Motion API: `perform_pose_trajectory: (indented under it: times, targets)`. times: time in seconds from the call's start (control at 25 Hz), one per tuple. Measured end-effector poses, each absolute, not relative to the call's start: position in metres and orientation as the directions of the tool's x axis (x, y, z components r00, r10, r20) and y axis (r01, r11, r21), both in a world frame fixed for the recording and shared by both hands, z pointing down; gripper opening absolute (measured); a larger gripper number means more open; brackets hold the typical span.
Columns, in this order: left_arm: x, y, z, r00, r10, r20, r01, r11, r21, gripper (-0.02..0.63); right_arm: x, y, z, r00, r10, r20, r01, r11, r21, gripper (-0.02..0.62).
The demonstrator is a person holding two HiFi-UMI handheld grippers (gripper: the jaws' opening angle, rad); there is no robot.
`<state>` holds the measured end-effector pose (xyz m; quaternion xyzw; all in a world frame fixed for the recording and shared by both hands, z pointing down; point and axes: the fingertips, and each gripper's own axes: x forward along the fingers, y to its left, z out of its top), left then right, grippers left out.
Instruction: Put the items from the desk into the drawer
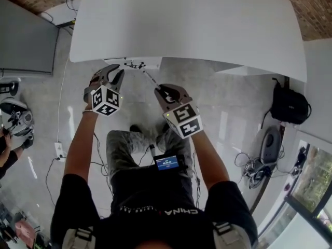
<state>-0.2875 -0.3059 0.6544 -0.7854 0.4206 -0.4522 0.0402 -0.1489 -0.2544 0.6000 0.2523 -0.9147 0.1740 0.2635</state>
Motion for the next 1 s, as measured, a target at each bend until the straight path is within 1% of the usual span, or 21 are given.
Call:
perform_pose_trajectory:
  times: [0.44,0.72,1.0]
  targets:
    - [-0.306,-0.350,0.728,0.213,-0.744,0.634,-0.486,-0.643,-0.591,0.084,-0.170,-0.278,0.672,-0.772,-0.382,0.508,-0.494,0.863,-0.102,0.074]
    - [-0.304,-0.362,0.748,0.226,-0.782,0.581,-0.395,-0.619,-0.679,0.086,-0.175,-0.279,0.712,-0.786,-0.408,0.464,-0.467,0.884,-0.014,0.074]
    - [-0.304,-0.368,0.756,0.249,-0.797,0.550,-0.359,-0.603,-0.713,0.081,-0.182,-0.280,0.728,-0.799,-0.389,0.458,-0.419,0.907,0.040,0.074]
